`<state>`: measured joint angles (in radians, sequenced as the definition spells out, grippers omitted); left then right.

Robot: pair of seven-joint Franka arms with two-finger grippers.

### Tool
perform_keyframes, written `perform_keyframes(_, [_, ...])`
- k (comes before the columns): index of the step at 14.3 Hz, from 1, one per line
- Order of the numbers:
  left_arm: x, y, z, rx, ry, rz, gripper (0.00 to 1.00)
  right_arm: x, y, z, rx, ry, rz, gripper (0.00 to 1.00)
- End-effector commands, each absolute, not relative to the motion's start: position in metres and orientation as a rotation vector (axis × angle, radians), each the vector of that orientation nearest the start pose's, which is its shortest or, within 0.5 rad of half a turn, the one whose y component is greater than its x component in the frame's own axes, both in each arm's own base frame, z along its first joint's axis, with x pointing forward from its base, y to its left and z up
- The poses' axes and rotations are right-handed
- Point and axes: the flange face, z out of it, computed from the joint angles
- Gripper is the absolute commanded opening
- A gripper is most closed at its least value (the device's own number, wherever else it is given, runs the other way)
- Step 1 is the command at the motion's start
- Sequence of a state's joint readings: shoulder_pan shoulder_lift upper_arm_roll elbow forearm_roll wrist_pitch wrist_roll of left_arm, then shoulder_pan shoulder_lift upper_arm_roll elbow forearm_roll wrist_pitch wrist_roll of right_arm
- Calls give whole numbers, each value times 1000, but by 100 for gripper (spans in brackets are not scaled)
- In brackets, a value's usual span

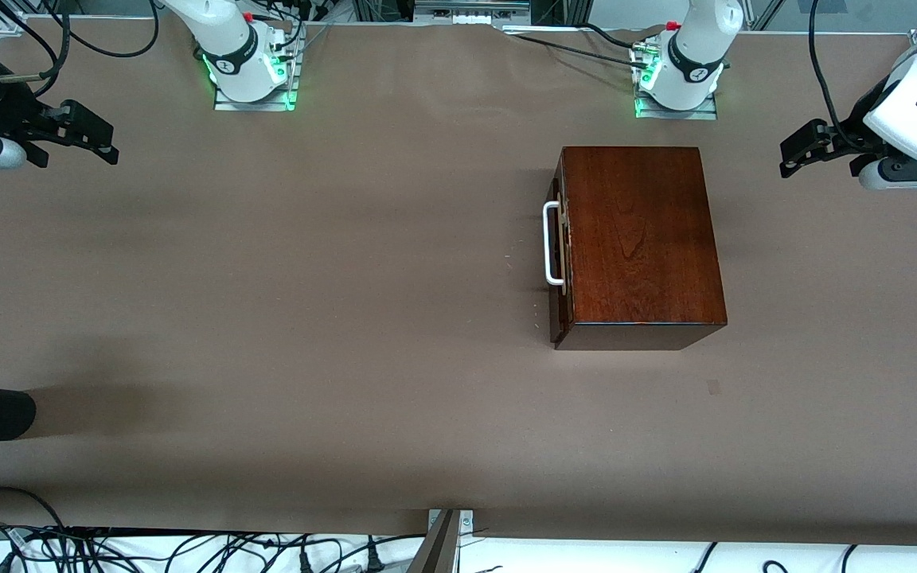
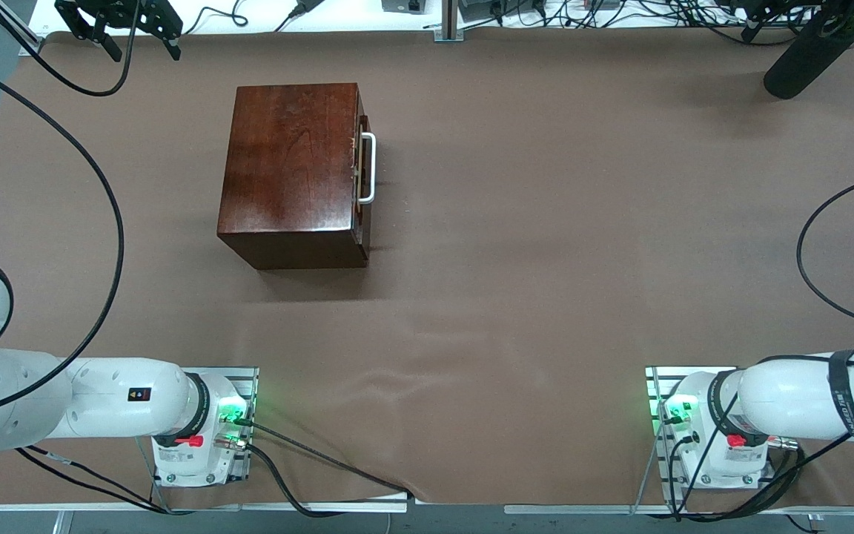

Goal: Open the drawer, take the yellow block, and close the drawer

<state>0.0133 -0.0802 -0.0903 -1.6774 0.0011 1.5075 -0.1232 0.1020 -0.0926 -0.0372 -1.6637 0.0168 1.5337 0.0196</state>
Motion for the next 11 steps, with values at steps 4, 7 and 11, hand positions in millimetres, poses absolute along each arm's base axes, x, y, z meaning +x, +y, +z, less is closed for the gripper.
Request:
perform_keyframes(4, [515, -47, 627, -3138, -49, 95, 100, 511, 38, 634, -3122, -83, 66, 100])
perform_keyframes(7, [516, -48, 629, -3139, -46, 90, 100, 511, 38, 633, -3121, -81, 81, 100])
perform_keyframes(11, [515, -52, 629, -3137, -32, 87, 100, 511, 36, 632, -3121, -86, 85, 100])
